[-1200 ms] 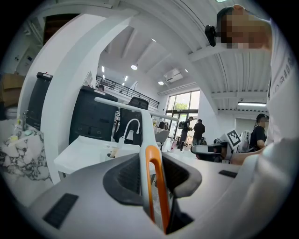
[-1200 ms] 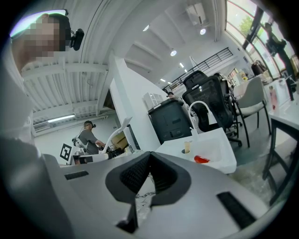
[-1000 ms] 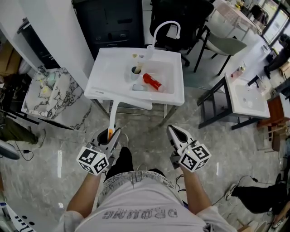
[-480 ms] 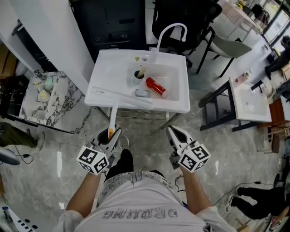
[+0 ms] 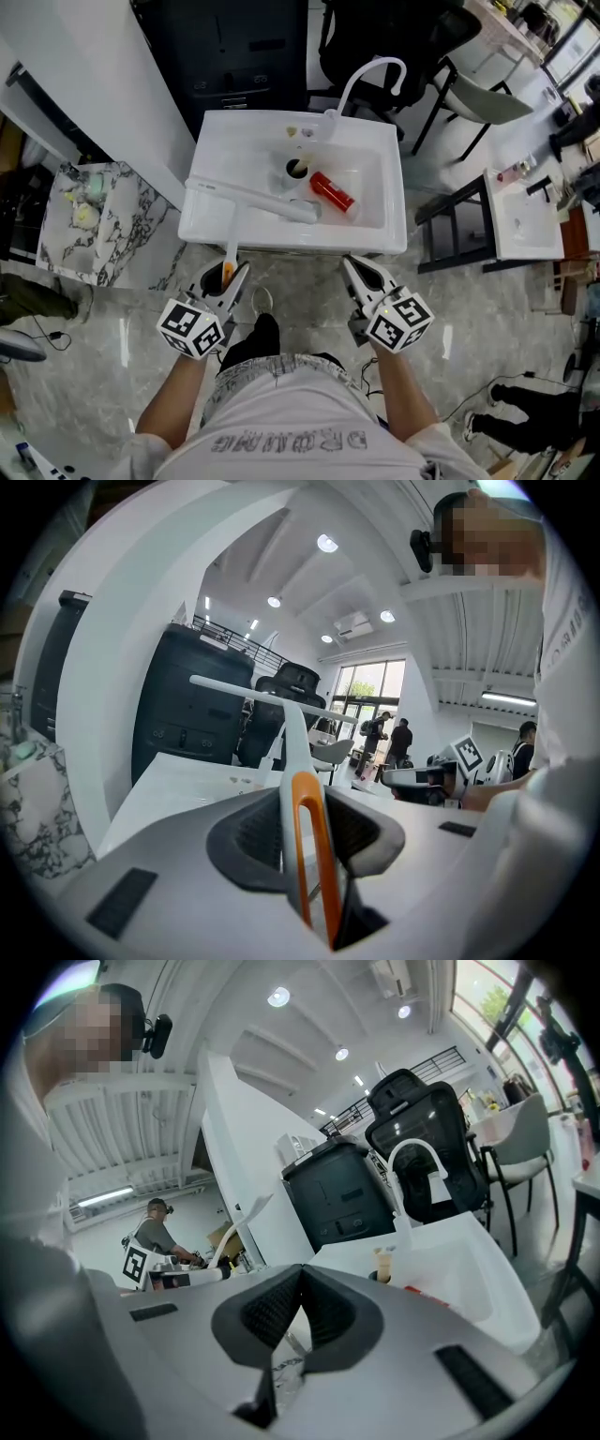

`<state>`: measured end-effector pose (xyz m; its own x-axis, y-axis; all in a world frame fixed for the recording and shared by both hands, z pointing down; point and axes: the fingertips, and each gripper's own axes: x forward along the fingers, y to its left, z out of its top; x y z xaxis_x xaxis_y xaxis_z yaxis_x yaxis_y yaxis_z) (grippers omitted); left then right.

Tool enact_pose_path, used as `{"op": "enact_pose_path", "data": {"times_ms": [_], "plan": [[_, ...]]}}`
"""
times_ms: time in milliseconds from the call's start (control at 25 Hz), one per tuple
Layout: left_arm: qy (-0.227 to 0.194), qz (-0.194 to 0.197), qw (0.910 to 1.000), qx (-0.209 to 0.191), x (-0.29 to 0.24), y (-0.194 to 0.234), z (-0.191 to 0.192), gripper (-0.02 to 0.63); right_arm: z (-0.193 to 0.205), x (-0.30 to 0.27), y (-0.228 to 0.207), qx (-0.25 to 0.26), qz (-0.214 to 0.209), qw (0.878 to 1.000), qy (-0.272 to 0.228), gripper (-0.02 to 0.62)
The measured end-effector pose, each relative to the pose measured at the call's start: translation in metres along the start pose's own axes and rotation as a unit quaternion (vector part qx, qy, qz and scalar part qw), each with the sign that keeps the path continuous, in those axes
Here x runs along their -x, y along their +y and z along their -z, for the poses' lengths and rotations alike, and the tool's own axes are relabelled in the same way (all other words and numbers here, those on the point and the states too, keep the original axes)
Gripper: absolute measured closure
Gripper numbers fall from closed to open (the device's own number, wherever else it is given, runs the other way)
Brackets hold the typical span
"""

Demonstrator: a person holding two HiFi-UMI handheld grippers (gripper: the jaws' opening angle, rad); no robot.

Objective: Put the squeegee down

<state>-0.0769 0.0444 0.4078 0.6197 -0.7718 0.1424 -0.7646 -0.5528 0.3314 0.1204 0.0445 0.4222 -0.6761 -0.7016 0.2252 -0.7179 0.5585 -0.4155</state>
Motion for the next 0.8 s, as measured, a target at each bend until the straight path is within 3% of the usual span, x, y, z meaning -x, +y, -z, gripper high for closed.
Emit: {"op": "enact_pose_path", "data": {"times_ms": [800], "plan": [[0.023, 0.039, 0.9988, 0.016, -0.062, 0.131, -0.042, 0.486, -0.039, -0.128, -0.012, -0.006, 0.045, 0.999, 0.014, 0.588]]}}
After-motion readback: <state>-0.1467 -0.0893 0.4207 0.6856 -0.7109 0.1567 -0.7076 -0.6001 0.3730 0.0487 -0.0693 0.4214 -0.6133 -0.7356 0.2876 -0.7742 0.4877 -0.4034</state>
